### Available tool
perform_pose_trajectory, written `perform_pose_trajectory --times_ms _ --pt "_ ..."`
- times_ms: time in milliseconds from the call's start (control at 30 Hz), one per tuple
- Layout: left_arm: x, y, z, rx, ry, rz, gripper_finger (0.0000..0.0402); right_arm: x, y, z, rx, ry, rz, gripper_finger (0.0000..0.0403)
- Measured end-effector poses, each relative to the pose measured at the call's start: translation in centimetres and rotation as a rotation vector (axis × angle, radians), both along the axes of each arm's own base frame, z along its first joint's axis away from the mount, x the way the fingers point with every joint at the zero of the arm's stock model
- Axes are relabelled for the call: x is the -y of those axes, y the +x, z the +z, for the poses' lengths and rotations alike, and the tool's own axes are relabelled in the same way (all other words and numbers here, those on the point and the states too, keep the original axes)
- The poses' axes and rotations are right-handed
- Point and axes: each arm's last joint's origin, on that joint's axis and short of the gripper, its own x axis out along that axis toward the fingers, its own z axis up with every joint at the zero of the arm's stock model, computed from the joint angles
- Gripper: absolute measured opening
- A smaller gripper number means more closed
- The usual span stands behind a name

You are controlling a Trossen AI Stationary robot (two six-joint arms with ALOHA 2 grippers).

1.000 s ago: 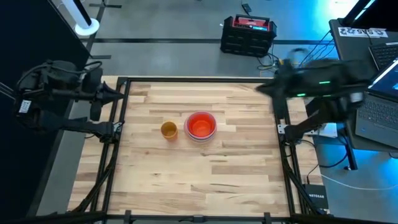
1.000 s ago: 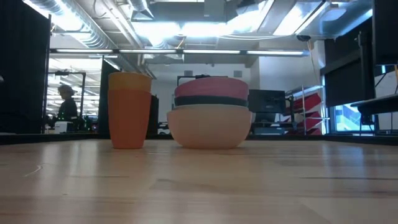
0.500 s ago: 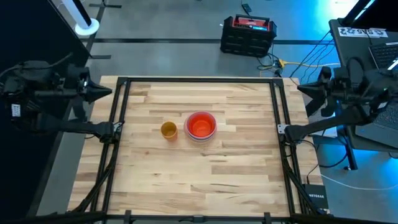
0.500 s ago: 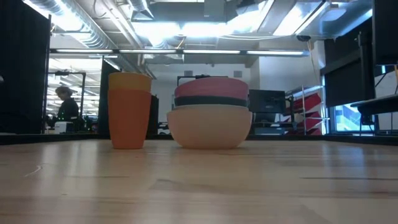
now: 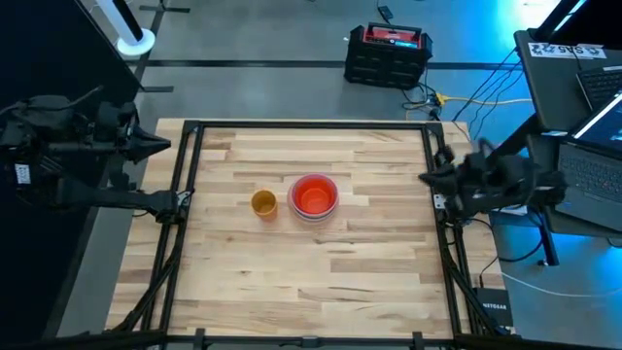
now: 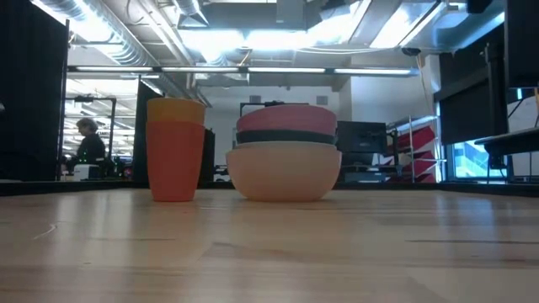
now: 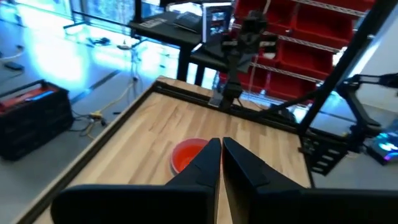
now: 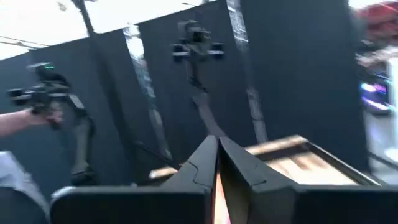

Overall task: Nest bowls inside each other
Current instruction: Return to Home Position

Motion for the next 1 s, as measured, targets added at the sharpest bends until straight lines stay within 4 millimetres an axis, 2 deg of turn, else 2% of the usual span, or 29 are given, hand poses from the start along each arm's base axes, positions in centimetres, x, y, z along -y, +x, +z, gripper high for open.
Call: perform_pose_trajectory --times_ms 233,467,567,1000 --pt "0.1 0.0 0.2 0.018 0.038 -0.053 0.0000 -0.8 2.0 -7.4 0.171 -0.062 0.101 0.0000" --pt "0.1 0.0 0.2 0.019 0.024 -0.053 0.0000 -0.9 2.5 -11.5 0.187 -0.058 0.100 0.0000" --pt "0.1 0.0 0.2 0.021 0.015 -0.051 0.0000 -0.9 2.6 -12.3 0.174 -0.056 0.104 0.0000" --pt "0.1 0.1 0.5 0.060 -0.030 -0.037 0.0000 0.4 1.8 -12.4 0.183 -0.127 0.014 0.0000"
